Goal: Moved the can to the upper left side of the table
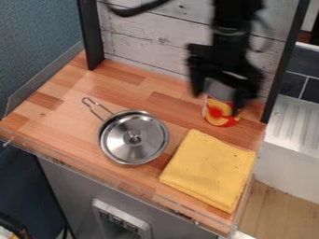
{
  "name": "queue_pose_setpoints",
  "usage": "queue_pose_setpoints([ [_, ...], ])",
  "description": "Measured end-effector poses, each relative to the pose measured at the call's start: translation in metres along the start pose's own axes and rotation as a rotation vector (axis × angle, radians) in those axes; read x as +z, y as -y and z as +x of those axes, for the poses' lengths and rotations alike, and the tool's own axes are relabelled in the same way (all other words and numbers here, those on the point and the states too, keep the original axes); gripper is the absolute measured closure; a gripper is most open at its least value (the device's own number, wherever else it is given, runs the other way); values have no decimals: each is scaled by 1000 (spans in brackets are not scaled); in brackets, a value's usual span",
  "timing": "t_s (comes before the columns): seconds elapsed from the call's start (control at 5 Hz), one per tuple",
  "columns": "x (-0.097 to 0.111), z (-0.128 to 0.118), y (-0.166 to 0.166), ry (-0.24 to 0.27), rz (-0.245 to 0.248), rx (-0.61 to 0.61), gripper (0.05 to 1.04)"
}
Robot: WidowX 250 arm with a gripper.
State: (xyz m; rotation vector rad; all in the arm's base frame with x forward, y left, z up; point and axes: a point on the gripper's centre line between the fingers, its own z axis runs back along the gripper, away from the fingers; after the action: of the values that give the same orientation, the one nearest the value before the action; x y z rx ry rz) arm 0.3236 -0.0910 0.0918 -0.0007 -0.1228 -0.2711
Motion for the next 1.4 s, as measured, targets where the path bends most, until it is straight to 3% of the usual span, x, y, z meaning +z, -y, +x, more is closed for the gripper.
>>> queue_pose_setpoints([
  [0.4, -21, 47, 12, -1, -40, -52, 83],
  [0.6, -41, 63, -10, -8, -17, -34, 83],
  [1.0, -60, 76, -31, -26, 41, -11, 83],
  [1.4, -65, 61, -51, -73, 108, 15, 83],
])
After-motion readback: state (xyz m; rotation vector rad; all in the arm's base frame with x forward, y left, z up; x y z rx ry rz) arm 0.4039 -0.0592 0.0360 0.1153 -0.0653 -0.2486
